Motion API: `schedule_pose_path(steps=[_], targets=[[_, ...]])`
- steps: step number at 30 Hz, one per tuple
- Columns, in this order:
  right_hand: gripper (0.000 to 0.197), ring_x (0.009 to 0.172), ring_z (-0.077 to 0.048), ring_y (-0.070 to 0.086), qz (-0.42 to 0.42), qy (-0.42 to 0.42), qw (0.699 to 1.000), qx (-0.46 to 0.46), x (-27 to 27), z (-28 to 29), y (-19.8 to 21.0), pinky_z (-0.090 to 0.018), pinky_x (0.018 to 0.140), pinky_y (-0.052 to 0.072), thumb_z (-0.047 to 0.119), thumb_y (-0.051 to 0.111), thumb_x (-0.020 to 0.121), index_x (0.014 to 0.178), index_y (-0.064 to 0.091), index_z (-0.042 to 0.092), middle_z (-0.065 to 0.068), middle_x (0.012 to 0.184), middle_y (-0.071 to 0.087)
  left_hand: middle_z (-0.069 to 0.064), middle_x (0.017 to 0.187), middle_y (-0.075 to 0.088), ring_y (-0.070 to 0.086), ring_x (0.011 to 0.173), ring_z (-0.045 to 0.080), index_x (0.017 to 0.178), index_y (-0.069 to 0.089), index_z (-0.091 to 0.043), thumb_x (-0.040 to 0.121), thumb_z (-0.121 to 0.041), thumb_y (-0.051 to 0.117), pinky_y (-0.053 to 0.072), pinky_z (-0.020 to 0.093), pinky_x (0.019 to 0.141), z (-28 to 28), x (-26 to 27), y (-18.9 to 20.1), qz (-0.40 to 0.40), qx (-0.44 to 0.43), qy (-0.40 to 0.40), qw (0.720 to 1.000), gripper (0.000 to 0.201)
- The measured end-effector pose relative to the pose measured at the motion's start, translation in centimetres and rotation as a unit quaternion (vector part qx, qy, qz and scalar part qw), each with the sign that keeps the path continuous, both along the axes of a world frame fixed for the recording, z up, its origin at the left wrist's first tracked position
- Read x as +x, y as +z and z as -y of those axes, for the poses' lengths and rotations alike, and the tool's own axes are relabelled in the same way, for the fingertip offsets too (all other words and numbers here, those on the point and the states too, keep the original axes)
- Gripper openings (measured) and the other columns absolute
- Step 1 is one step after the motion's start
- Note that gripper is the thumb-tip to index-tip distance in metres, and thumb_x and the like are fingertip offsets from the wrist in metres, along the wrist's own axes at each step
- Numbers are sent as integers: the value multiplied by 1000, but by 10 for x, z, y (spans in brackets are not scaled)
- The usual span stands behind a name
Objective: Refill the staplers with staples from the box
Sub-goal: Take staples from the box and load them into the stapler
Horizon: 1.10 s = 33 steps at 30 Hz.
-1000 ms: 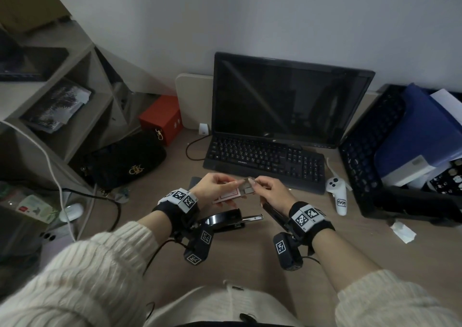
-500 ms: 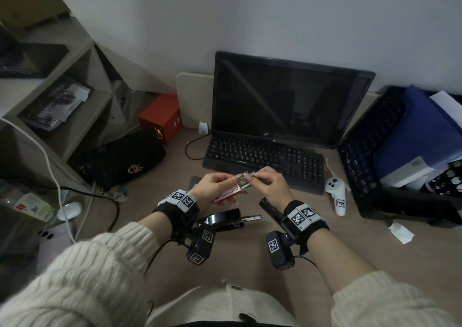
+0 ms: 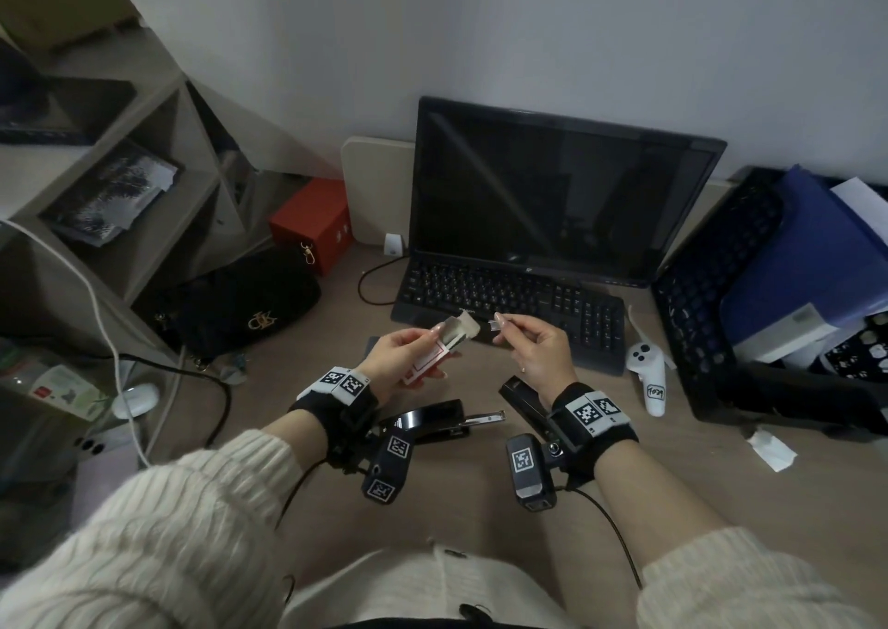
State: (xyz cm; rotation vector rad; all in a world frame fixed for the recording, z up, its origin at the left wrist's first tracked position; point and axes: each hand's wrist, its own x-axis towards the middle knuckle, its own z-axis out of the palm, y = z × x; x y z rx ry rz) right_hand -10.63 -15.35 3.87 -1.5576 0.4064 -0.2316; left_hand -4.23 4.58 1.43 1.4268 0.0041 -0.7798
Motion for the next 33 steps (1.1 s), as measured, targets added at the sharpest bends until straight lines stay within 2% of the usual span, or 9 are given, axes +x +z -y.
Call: schedule_pose_path(steps=[4,10,13,18,22,25,27,30,33], targets=[[9,41,-5,46,-45,15,999,-20,-7,8,-13,-14,42,40,12,65,89,95,71,11,-5,82,73,10,107,75,71,73,21,117,64,-12,93,-39,63,44,18,42,-7,0,-11,20,30,17,999,36],[24,43,-3,50,-120,35,990,59,-22,8,-28,-12,41,40,3,73,80,103,69,-2,-5,80,68,6,97,75,69,66,15,107,65,-18,96,-30,60,47,20,47,-17,-1,-17,-53,-31,86,994,18],[25,42,-5,48,-160,38,985,42,-27,13,-41,-13,41,41,12,76,79,100,71,-1,-5,80,68,15,101,74,71,74,22,106,71,-19,86,-41,72,55,28,60,-23,-1,-29,-24,56,31,998,30],[14,38,-2,47,-220,55,972,-55,-30,19,-66,-11,40,37,6,69,84,96,70,-2,-7,64,59,10,86,72,71,66,19,112,68,-10,89,-33,70,54,21,51,-19,-7,-31,-35,52,-19,998,32],[15,60,-10,61,-258,59,960,-93,-33,23,-88,-13,53,44,7,70,83,97,72,3,-6,72,69,7,82,73,70,65,16,112,67,-11,90,-36,69,54,21,53,-14,-9,-34,-18,72,-38,996,33],[20,77,-16,68,-273,59,957,-81,-34,26,-96,-17,55,47,4,71,81,101,71,7,-9,93,73,6,77,74,70,64,15,110,67,-12,90,-37,68,51,19,50,-12,-10,-38,-17,84,-45,995,32],[26,76,-18,66,-279,78,954,-77,-33,27,-96,-20,60,50,5,74,79,103,69,8,-9,95,72,7,76,73,70,62,16,108,67,-10,91,-34,69,52,19,49,-9,-11,-41,-26,82,-40,996,29],[28,72,-18,62,-285,136,944,-94,-32,25,-93,-16,52,50,3,76,77,103,66,6,-8,90,69,8,78,73,70,59,15,108,68,-7,90,-31,69,55,20,51,-6,-13,-46,-47,86,-39,994,30],[18,77,-15,64,-267,168,934,-168,-30,23,-94,-18,55,48,10,79,76,88,67,17,-3,88,70,11,81,72,69,56,13,107,67,-6,91,-30,69,55,19,51,-3,-14,-49,-56,90,-34,994,29]])
